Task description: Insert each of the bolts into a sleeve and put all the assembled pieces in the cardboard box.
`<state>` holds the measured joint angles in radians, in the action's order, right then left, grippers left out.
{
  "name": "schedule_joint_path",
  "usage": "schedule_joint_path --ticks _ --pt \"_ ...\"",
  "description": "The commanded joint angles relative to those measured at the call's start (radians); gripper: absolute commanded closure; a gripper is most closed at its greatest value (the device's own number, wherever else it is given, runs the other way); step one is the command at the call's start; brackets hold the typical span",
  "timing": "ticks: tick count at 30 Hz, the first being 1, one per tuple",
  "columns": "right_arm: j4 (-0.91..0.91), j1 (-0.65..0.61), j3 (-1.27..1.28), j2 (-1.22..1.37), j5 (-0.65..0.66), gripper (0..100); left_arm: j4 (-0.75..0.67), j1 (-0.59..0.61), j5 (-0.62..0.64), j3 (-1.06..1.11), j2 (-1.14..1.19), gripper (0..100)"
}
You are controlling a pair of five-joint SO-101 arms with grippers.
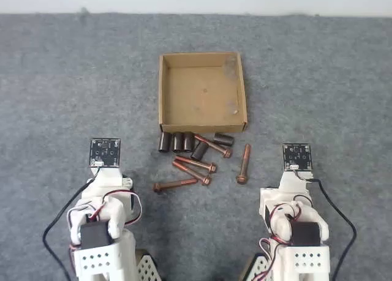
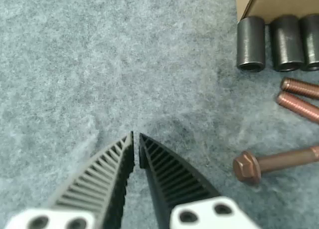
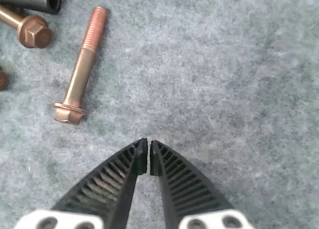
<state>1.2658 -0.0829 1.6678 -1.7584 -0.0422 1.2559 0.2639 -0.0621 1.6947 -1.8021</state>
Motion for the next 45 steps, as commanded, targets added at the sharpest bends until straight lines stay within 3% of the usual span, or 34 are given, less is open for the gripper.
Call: schedule_joint_path --ticks 1,36,45 --pt "-0.002 0.008 0.015 -0.016 0.015 99.1 0.002 -0.005 -0.009 -0.010 -0.011 99" --pt "-0.002 0.008 0.015 -0.016 0.018 99.1 -0.002 -0.008 -0.008 -0.013 -0.011 99" --pt "-0.002 0.016 -0.026 -0.016 0.018 98.9 -0.232 -0.006 -0.006 -0.056 -0.012 99"
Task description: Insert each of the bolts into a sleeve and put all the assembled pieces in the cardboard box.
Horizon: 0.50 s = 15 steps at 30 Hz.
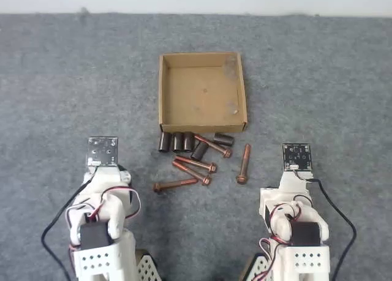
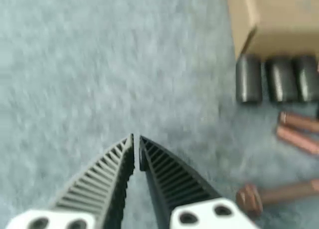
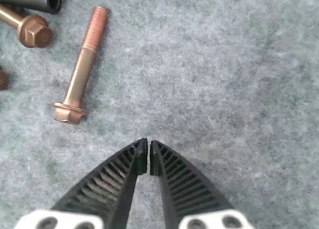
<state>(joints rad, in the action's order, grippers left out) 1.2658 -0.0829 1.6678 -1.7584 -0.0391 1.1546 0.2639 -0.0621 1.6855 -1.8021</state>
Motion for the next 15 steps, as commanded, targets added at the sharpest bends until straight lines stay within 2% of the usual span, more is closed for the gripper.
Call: schedule_joint_path --ticks 1,7,11,15 --pt "-0.002 0.016 -0.026 -0.016 0.015 98.9 -0.166 -0.008 -0.006 -0.039 -0.012 99" --pt "-0.007 0.016 -0.026 -0.016 0.014 98.9 -0.373 -0.009 -0.005 -0.005 -0.011 99" --pt "-0.048 0.018 0.006 -0.016 0.015 98.9 -0.324 -0.002 0.009 -0.088 -0.006 99" --pt "-0.054 0.018 0.017 -0.016 0.017 98.9 -0.196 0.026 0.068 -0.248 -0.003 99"
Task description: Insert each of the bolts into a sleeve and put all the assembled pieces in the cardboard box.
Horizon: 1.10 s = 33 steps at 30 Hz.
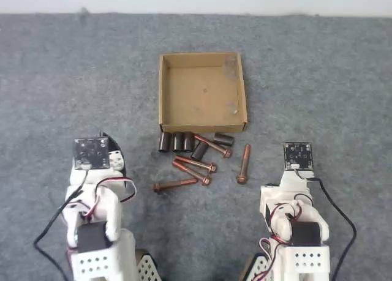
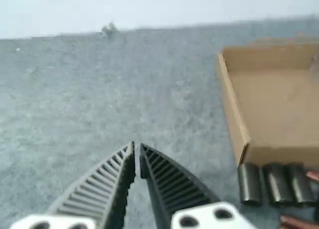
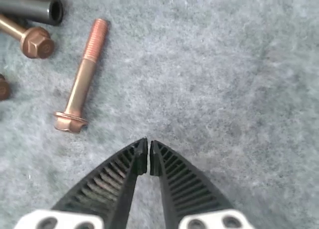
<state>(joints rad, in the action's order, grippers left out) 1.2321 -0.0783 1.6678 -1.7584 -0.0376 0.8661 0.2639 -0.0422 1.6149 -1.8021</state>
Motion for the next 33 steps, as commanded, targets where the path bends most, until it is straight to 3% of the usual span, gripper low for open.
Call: schedule_joint_path --ticks 1,5,9,15,25,30,33 --pt "-0.021 0.013 0.017 -0.016 0.015 99.0 0.121 0.034 0.049 -0.225 -0.002 99" --pt "-0.019 0.013 0.017 -0.016 0.015 99.0 0.195 0.032 0.049 -0.403 0.115 99" --pt "-0.019 0.013 0.017 -0.016 0.015 99.1 0.210 0.032 0.061 -0.581 0.404 99" --pt "-0.018 0.013 0.017 -0.016 0.015 99.1 0.250 0.032 0.213 -0.773 0.818 99" --pt "-0.038 0.013 0.005 -0.016 0.015 99.1 0.226 0.031 0.250 -0.756 1.186 99" --pt "-0.047 0.005 -0.043 -0.016 0.012 99.1 0.051 0.037 0.247 -0.653 1.261 99" --pt "-0.147 0.004 -0.064 -0.016 0.011 98.9 -0.018 0.034 0.245 -0.611 1.263 99"
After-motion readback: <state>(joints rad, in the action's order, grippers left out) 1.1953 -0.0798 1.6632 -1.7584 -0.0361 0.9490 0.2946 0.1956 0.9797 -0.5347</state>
